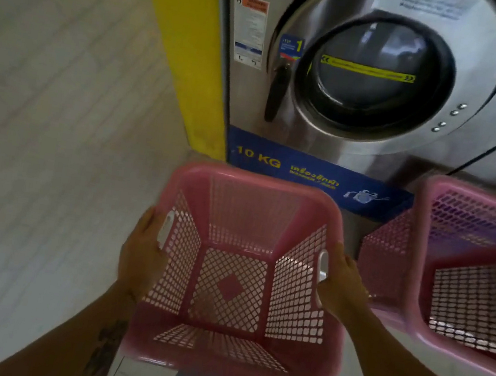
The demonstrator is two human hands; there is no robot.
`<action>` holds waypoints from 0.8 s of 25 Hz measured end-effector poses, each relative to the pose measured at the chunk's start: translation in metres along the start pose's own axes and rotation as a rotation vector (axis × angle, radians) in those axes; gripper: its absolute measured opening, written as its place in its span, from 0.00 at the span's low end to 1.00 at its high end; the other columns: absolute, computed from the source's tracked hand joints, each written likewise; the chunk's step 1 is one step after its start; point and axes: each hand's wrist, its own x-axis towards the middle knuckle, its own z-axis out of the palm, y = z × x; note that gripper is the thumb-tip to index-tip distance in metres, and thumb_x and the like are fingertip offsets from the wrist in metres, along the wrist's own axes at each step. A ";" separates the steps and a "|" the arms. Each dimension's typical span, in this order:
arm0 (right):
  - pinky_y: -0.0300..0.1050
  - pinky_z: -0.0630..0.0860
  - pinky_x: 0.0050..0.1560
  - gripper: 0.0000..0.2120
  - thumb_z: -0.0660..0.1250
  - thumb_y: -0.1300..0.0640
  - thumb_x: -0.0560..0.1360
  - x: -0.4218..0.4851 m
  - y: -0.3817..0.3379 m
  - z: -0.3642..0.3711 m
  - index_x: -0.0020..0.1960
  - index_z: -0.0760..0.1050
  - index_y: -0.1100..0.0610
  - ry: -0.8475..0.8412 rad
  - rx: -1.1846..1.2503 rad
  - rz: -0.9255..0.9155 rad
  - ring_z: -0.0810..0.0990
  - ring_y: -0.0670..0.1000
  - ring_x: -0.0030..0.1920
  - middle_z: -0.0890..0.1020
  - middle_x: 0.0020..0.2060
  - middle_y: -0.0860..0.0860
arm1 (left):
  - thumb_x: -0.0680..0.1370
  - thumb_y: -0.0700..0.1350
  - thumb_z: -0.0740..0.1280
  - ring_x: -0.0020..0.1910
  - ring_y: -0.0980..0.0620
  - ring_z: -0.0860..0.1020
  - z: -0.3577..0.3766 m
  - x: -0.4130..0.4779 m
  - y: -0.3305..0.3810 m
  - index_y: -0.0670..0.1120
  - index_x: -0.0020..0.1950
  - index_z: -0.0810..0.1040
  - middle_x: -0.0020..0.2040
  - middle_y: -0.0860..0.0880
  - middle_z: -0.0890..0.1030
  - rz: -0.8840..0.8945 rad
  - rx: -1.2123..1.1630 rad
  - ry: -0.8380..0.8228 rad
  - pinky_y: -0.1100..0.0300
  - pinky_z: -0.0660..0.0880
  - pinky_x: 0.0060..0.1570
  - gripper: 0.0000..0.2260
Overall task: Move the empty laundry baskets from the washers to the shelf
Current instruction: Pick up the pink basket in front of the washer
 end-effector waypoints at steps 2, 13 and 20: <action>0.39 0.67 0.30 0.41 0.62 0.69 0.70 -0.015 0.015 0.015 0.78 0.50 0.49 -0.046 -0.020 -0.005 0.77 0.62 0.59 0.67 0.71 0.58 | 0.81 0.48 0.59 0.62 0.47 0.77 0.004 -0.036 -0.018 0.55 0.72 0.66 0.69 0.50 0.72 0.018 0.025 0.022 0.48 0.77 0.59 0.19; 0.37 0.73 0.27 0.39 0.65 0.63 0.70 -0.045 0.073 0.154 0.74 0.54 0.38 -0.128 0.096 0.057 0.79 0.54 0.46 0.78 0.54 0.51 | 0.76 0.35 0.62 0.70 0.45 0.71 0.083 -0.136 -0.140 0.52 0.76 0.64 0.77 0.47 0.64 -0.117 0.095 0.022 0.57 0.73 0.59 0.29; 0.39 0.74 0.34 0.31 0.67 0.66 0.70 -0.076 0.071 0.185 0.68 0.63 0.48 -0.213 0.148 0.076 0.78 0.53 0.48 0.79 0.54 0.50 | 0.73 0.38 0.65 0.72 0.43 0.67 0.062 -0.127 -0.172 0.56 0.77 0.58 0.79 0.49 0.59 -0.130 0.206 -0.268 0.49 0.70 0.66 0.35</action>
